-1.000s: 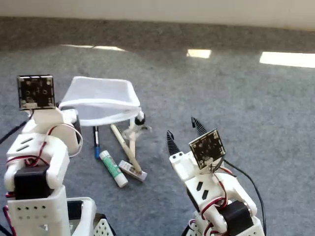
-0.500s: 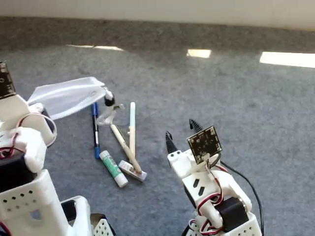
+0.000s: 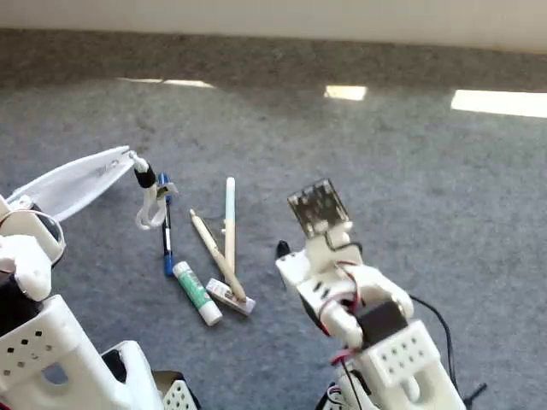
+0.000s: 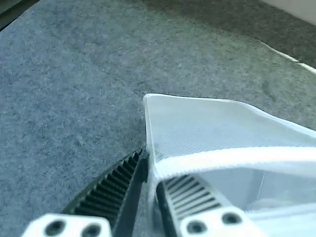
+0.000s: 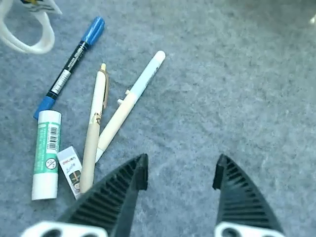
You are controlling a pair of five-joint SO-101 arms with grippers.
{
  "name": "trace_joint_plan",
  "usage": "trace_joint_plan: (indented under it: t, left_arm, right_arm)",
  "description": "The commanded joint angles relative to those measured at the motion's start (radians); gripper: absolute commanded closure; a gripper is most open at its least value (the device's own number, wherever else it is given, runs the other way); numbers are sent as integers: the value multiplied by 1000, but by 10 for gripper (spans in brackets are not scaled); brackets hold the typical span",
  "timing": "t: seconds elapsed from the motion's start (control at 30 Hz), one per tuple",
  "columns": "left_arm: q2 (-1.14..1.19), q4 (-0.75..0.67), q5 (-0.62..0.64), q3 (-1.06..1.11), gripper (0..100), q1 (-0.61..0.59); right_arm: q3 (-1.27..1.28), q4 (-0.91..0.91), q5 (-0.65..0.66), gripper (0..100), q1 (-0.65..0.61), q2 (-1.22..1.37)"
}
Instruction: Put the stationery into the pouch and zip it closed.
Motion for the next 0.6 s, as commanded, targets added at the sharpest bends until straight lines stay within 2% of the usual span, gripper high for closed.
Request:
trace_joint_plan:
  t: [0.0,0.23,0.43,0.57]
  left_arm:
    - [4,3,9,-8,994,-10]
    - [4,2,11,8,994,-7]
    - [2,0,11,15,994,-7]
    - [2,2,11,16,994,-7]
  right_arm:
    - [-209,4,-28,845,-13,197]
    - [-521,4,-34,845,-36,584]
    - [-700,4,-152,845,-88,835]
    - [-794,4,-172,845,-108,957]
